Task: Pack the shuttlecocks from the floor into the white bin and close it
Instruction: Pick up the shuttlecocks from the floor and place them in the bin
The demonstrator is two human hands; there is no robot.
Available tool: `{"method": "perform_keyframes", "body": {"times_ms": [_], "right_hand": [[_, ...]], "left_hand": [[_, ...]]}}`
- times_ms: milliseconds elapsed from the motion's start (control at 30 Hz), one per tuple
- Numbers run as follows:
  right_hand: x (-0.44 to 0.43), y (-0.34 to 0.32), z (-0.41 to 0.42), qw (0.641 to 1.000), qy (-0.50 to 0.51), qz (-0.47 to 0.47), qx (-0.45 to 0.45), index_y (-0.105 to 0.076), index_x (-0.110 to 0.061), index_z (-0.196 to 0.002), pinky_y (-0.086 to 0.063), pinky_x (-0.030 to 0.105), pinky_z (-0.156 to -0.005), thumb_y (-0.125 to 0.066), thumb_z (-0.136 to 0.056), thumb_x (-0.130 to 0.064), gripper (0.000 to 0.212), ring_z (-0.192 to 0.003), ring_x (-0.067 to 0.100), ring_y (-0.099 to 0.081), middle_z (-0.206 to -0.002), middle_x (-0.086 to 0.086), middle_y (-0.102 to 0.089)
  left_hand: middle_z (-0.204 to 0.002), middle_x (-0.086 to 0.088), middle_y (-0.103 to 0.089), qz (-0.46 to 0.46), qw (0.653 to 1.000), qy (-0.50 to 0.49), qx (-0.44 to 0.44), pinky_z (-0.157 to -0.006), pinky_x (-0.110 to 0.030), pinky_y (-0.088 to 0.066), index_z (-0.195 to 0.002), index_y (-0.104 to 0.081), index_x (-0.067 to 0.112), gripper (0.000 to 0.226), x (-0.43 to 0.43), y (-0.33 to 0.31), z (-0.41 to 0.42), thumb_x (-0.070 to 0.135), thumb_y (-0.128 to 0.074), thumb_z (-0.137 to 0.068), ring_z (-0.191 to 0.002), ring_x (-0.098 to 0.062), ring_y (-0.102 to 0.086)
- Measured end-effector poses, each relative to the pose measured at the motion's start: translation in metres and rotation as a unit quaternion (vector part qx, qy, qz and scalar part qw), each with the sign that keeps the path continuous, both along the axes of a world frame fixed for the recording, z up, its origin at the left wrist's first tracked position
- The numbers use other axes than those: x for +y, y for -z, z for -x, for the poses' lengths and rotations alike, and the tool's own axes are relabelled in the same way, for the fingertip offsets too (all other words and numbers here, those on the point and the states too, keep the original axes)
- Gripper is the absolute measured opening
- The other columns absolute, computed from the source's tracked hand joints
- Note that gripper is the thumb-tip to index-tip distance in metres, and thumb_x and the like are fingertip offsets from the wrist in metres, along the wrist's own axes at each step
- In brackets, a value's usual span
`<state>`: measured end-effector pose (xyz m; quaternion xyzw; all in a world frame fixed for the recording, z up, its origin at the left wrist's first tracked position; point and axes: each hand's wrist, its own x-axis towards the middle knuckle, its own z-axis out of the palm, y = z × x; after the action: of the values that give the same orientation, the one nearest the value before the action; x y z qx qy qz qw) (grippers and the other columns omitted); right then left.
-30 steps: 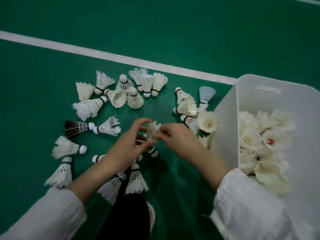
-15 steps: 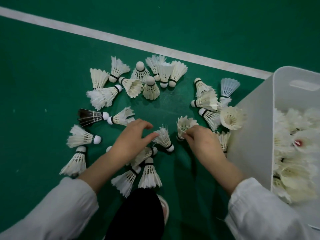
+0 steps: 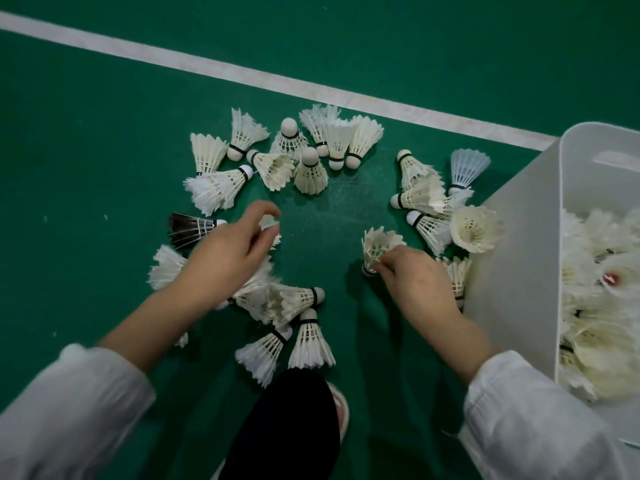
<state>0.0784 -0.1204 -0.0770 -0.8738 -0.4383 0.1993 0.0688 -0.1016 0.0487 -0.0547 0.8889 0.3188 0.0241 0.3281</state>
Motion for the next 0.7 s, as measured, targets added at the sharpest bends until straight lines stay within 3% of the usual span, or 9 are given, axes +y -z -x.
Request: {"method": "perform_keyframes", "body": {"times_ms": [67, 167, 233, 267, 367, 500, 600, 700], "right_hand": [[0.001, 0.000, 0.000, 1.000, -0.002, 0.009, -0.002, -0.067, -0.010, -0.093, -0.042, 0.033, -0.068, -0.047, -0.094, -0.028, 0.027, -0.096, 0.028, -0.057, -0.098, 0.007, -0.063], [0.003, 0.001, -0.002, 1.000, 0.002, 0.011, 0.008, -0.067, -0.008, -0.091, -0.041, 0.033, -0.069, -0.047, -0.095, -0.027, 0.028, -0.095, 0.030, -0.056, -0.097, 0.010, -0.063], [0.003, 0.000, -0.004, 1.000, 0.007, 0.011, 0.014, -0.066, -0.006, -0.087, -0.041, 0.034, -0.068, -0.047, -0.095, -0.026, 0.029, -0.091, 0.031, -0.057, -0.094, 0.012, -0.064], [0.003, -0.001, -0.005, 1.000, 0.011, 0.013, 0.014, -0.066, -0.005, -0.086, -0.040, 0.034, -0.066, -0.048, -0.094, -0.026, 0.029, -0.089, 0.031, -0.057, -0.092, 0.013, -0.064], [0.002, -0.003, -0.009, 0.999, 0.031, 0.025, 0.026, -0.069, -0.007, -0.087, -0.039, 0.033, -0.064, -0.052, -0.092, -0.026, 0.026, -0.086, 0.033, -0.060, -0.088, 0.016, -0.067], [0.003, -0.019, -0.018, 0.989, 0.072, 0.003, 0.126, -0.070, -0.009, -0.086, -0.045, 0.032, -0.069, -0.058, -0.089, -0.028, 0.023, -0.080, 0.029, -0.062, -0.080, 0.012, -0.068], [0.006, -0.059, -0.032, 0.990, 0.054, -0.037, 0.129, -0.066, -0.015, -0.082, -0.038, 0.026, -0.062, -0.058, -0.089, -0.031, 0.019, -0.076, 0.020, -0.058, -0.079, 0.000, -0.062], [-0.008, -0.114, -0.053, 0.990, 0.044, -0.081, 0.111, -0.069, -0.017, -0.088, -0.039, 0.019, -0.056, -0.059, -0.088, -0.033, 0.019, -0.074, 0.013, -0.059, -0.081, -0.004, -0.064]], "left_hand": [[-0.054, 0.001, -0.051, -0.105, 0.980, 0.096, 0.140, -0.041, -0.028, -0.043, -0.138, -0.022, 0.039, 0.041, 0.015, 0.004, 0.002, 0.037, -0.032, -0.098, -0.043, -0.014, -0.047], [-0.056, 0.002, -0.043, -0.250, 0.905, 0.168, 0.301, -0.037, -0.024, -0.028, -0.143, 0.002, 0.042, 0.065, 0.030, 0.015, -0.003, 0.020, -0.038, -0.097, -0.044, -0.012, -0.038], [-0.062, 0.003, -0.048, -0.282, 0.884, 0.180, 0.327, -0.037, -0.025, -0.027, -0.142, -0.009, 0.038, 0.064, 0.037, 0.024, -0.006, 0.013, -0.042, -0.093, -0.048, -0.013, -0.043], [-0.067, 0.003, -0.053, -0.280, 0.884, 0.183, 0.327, -0.039, -0.025, -0.031, -0.136, -0.023, 0.034, 0.051, 0.039, 0.027, -0.008, 0.014, -0.043, -0.093, -0.052, -0.015, -0.047], [-0.083, 0.002, -0.063, -0.243, 0.916, 0.156, 0.278, -0.052, -0.027, -0.044, -0.106, -0.051, 0.024, 0.013, 0.035, 0.024, -0.015, 0.027, -0.045, -0.095, -0.067, -0.018, -0.057], [-0.090, 0.010, -0.065, -0.051, 0.989, 0.065, 0.124, -0.069, -0.030, -0.049, -0.092, -0.065, 0.027, 0.018, 0.011, -0.001, -0.029, 0.043, -0.058, -0.086, -0.076, -0.009, -0.057], [-0.094, 0.013, -0.063, -0.011, 0.998, 0.060, 0.024, -0.078, -0.031, -0.048, -0.089, -0.068, 0.028, 0.016, -0.013, -0.028, -0.047, 0.042, -0.062, -0.082, -0.086, -0.006, -0.056], [-0.094, 0.019, -0.062, 0.020, 0.996, 0.071, -0.039, -0.071, -0.017, -0.043, -0.091, -0.068, 0.029, 0.016, -0.039, -0.059, -0.071, 0.041, -0.061, -0.083, -0.078, 0.013, -0.052]]}}
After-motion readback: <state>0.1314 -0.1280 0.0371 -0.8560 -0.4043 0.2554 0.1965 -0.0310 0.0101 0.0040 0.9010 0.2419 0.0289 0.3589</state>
